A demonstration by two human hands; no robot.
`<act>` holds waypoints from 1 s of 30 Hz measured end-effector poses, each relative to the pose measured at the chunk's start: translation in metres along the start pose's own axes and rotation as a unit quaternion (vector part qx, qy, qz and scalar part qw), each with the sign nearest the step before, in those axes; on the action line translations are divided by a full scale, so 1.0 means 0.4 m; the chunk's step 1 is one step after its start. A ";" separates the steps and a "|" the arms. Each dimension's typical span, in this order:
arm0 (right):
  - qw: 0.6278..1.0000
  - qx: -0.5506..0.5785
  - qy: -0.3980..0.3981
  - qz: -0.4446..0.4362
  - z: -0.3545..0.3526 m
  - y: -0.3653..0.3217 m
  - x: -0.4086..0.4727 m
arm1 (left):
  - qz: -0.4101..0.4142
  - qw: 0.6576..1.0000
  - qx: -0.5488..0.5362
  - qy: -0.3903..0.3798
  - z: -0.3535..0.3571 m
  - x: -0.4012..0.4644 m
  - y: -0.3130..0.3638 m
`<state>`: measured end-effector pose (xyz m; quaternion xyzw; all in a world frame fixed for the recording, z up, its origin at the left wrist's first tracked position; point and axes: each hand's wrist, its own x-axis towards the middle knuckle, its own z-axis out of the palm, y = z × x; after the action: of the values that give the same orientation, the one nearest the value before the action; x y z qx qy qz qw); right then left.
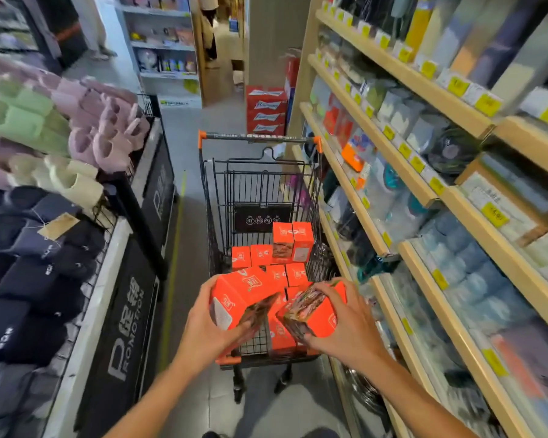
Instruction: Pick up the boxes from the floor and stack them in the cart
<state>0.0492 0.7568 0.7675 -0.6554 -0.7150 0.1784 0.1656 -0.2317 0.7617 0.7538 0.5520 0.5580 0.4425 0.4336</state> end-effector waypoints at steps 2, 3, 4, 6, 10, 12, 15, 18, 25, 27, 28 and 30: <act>1.000 -0.004 -0.022 0.004 0.018 0.021 0.060 | -0.004 1.000 0.008 0.002 0.008 0.048 0.000; 0.999 -0.010 -0.034 0.006 0.028 0.035 0.094 | -0.006 1.000 0.016 0.005 0.015 0.073 -0.002; 0.999 -0.017 -0.044 0.003 0.038 0.053 0.133 | -0.010 1.000 0.023 0.008 0.025 0.101 -0.007; 0.998 -0.027 -0.057 -0.011 0.063 0.087 0.207 | -0.022 0.999 0.036 0.018 0.042 0.148 -0.022; 0.995 -0.035 -0.088 -0.034 0.131 0.175 0.365 | -0.050 0.996 0.044 0.053 0.113 0.242 -0.049; 0.992 -0.046 -0.103 -0.052 0.162 0.207 0.436 | -0.065 0.994 0.047 0.069 0.148 0.283 -0.057; 0.986 -0.081 -0.122 -0.075 0.211 0.252 0.537 | -0.089 0.991 0.055 0.088 0.182 0.342 -0.087; 0.978 -0.122 -0.147 -0.084 0.260 0.282 0.617 | -0.107 0.987 0.078 0.092 0.196 0.389 -0.118; 0.956 -0.174 -0.212 -0.104 0.347 0.338 0.779 | -0.149 0.982 0.099 0.058 0.179 0.512 -0.255; 0.942 -0.217 -0.229 -0.115 0.376 0.357 0.808 | -0.156 0.980 0.113 0.052 0.175 0.532 -0.290; 0.932 -0.242 -0.241 -0.122 0.395 0.372 0.819 | -0.157 0.979 0.122 0.047 0.173 0.538 -0.304; 0.919 -0.272 -0.253 -0.132 0.449 0.416 0.829 | -0.156 0.976 0.145 0.035 0.165 0.547 -0.331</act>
<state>0.0822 1.0931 0.5317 -0.5080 -0.8339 0.1136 -0.1833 -0.2014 0.9818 0.6108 0.4995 0.7104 0.3032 0.3924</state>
